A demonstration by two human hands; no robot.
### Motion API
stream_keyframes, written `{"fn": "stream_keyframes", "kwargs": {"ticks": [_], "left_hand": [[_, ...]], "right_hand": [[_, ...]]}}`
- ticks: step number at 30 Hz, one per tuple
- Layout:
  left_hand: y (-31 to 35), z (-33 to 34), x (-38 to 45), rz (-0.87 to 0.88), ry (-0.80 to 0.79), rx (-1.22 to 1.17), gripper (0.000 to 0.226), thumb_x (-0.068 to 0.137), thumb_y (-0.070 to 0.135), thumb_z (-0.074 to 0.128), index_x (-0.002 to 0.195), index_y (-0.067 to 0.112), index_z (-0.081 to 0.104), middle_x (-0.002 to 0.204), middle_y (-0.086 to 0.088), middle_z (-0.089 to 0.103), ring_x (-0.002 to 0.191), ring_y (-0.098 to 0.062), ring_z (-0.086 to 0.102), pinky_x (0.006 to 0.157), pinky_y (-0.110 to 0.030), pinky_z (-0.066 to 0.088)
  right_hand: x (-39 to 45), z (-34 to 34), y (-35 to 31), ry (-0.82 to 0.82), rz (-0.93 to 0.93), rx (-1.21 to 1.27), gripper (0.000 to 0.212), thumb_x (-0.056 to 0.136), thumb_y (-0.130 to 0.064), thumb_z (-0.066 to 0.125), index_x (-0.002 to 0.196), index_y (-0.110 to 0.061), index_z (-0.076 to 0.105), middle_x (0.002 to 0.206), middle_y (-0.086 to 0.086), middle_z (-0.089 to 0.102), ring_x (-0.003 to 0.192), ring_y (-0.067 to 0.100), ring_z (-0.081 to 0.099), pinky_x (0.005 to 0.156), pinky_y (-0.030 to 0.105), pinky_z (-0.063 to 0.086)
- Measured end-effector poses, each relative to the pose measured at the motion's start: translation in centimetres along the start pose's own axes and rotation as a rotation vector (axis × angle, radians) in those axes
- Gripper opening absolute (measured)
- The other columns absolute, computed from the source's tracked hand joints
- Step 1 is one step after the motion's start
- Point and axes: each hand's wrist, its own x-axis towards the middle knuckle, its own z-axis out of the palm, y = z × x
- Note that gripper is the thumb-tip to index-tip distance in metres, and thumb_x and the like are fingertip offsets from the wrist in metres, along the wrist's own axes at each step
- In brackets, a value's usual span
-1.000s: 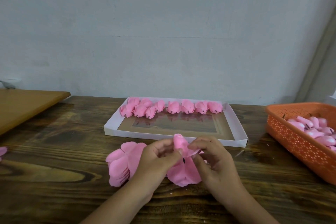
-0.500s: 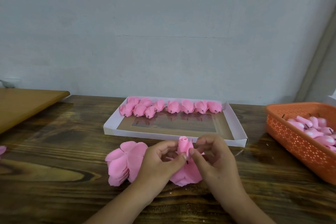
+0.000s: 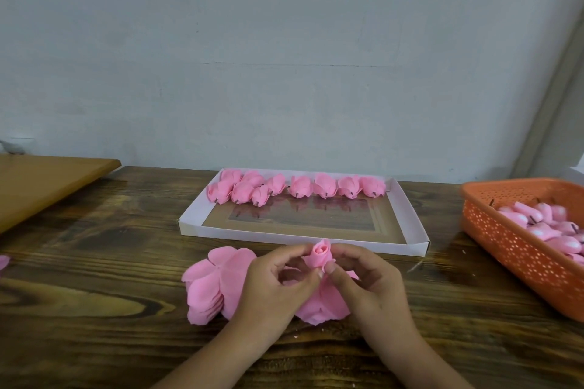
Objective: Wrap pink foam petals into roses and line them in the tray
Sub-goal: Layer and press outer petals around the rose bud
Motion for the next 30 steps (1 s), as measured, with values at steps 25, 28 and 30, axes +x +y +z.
{"fn": "stream_keyframes", "kwargs": {"ticks": [25,28,30], "left_hand": [[0.11,-0.53,-0.07,0.018,-0.009,-0.120,0.023,0.084,0.023,0.071,0.105,0.017,0.078,0.098,0.003,0.080,0.093,-0.015,0.076,0.075,-0.021,0.059],[0.17,-0.54,-0.08,0.001,0.017,-0.142,0.021,0.080,0.024,0.072,0.100,0.017,0.076,0.093,0.003,0.080,0.087,-0.013,0.076,0.070,-0.018,0.057],[0.30,-0.57,-0.03,-0.010,0.027,-0.149,0.020,0.079,0.025,0.071,0.096,0.017,0.076,0.089,0.003,0.080,0.082,-0.010,0.076,0.064,-0.016,0.056]], "right_hand": [[0.34,-0.57,-0.31,-0.006,0.076,0.114,0.017,0.083,-0.001,0.071,0.099,-0.005,0.073,0.089,0.018,0.073,0.081,0.030,0.065,0.075,0.038,0.054],[0.33,-0.57,-0.32,-0.036,0.075,0.105,0.017,0.083,-0.002,0.071,0.100,-0.006,0.073,0.093,0.016,0.073,0.085,0.036,0.064,0.075,0.038,0.053],[0.31,-0.52,-0.28,-0.067,0.083,0.101,0.017,0.085,-0.001,0.070,0.101,-0.006,0.071,0.097,0.013,0.074,0.089,0.040,0.062,0.077,0.041,0.053]]}}
